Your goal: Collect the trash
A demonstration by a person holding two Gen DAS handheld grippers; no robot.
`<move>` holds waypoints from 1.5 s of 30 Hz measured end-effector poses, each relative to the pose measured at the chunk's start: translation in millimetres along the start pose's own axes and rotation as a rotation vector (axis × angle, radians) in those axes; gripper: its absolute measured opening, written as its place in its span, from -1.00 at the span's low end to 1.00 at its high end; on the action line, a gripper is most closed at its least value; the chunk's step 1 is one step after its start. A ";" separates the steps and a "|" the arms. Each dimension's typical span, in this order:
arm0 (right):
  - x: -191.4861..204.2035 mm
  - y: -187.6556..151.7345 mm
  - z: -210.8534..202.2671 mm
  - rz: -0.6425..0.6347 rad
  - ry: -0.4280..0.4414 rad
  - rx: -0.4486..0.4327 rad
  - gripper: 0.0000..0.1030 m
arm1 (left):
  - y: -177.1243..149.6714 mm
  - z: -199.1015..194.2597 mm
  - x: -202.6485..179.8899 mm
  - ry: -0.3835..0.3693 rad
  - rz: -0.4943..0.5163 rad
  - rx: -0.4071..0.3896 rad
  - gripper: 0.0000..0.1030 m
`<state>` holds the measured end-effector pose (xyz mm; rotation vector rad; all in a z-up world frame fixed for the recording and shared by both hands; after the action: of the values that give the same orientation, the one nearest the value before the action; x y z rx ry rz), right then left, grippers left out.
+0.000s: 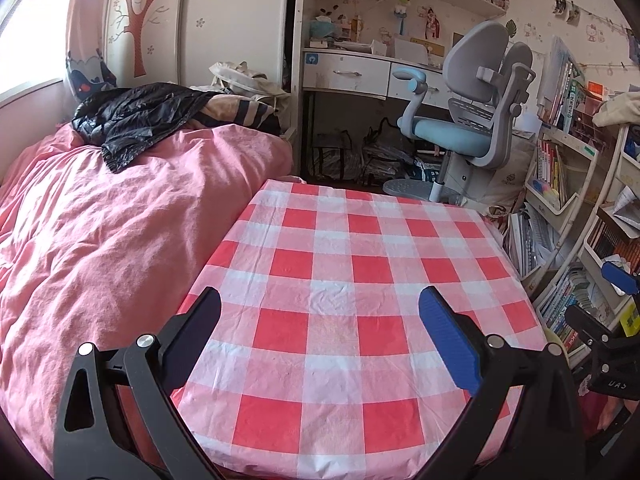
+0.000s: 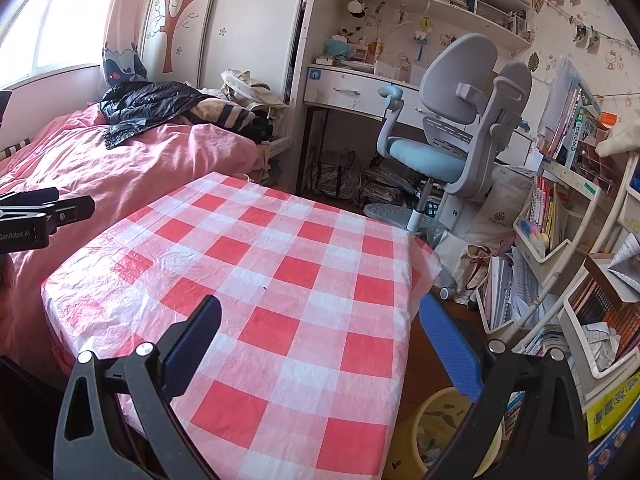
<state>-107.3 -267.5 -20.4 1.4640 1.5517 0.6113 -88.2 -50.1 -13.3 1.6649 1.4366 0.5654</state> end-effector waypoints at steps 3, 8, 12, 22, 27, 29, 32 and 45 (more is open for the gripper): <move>0.3 -0.4 0.3 0.000 0.000 0.000 0.85 | -0.3 0.3 0.8 0.001 0.001 0.001 0.86; 0.5 -0.3 0.3 0.000 -0.001 0.001 0.85 | -0.3 0.9 0.6 0.001 0.001 0.003 0.86; 0.7 -0.1 0.3 0.000 0.000 0.001 0.85 | -1.1 1.1 1.1 0.002 0.001 0.006 0.86; 1.0 0.2 0.4 0.000 -0.001 0.002 0.85 | -5.9 6.1 0.2 0.003 0.021 0.034 0.86; 1.1 0.5 0.4 -0.002 -0.001 0.003 0.85 | -5.5 6.9 -1.8 0.002 0.028 0.042 0.86; 1.3 0.6 0.4 -0.003 -0.001 0.003 0.85 | -5.9 7.0 -1.9 0.002 0.029 0.044 0.86; 1.4 0.8 0.3 -0.002 -0.001 0.003 0.85 | -5.4 8.5 -3.3 0.002 0.033 0.047 0.86; 1.5 1.5 0.4 -0.003 -0.001 0.005 0.85 | -5.8 8.9 -4.6 0.003 0.036 0.050 0.86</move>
<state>-106.0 -265.9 -19.7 1.4647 1.5555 0.6053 -85.6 -57.2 -22.0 1.7325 1.4356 0.5560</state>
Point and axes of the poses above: each gripper's, at about its wrist camera, not at the fingertips, and z roughly the way its jaws point, x to its left, y to its top, the point moved 1 cm from there along z, roughly the way its jaws point, and after that the axes turned 12 degrees about -y, right-handed, at the moved point
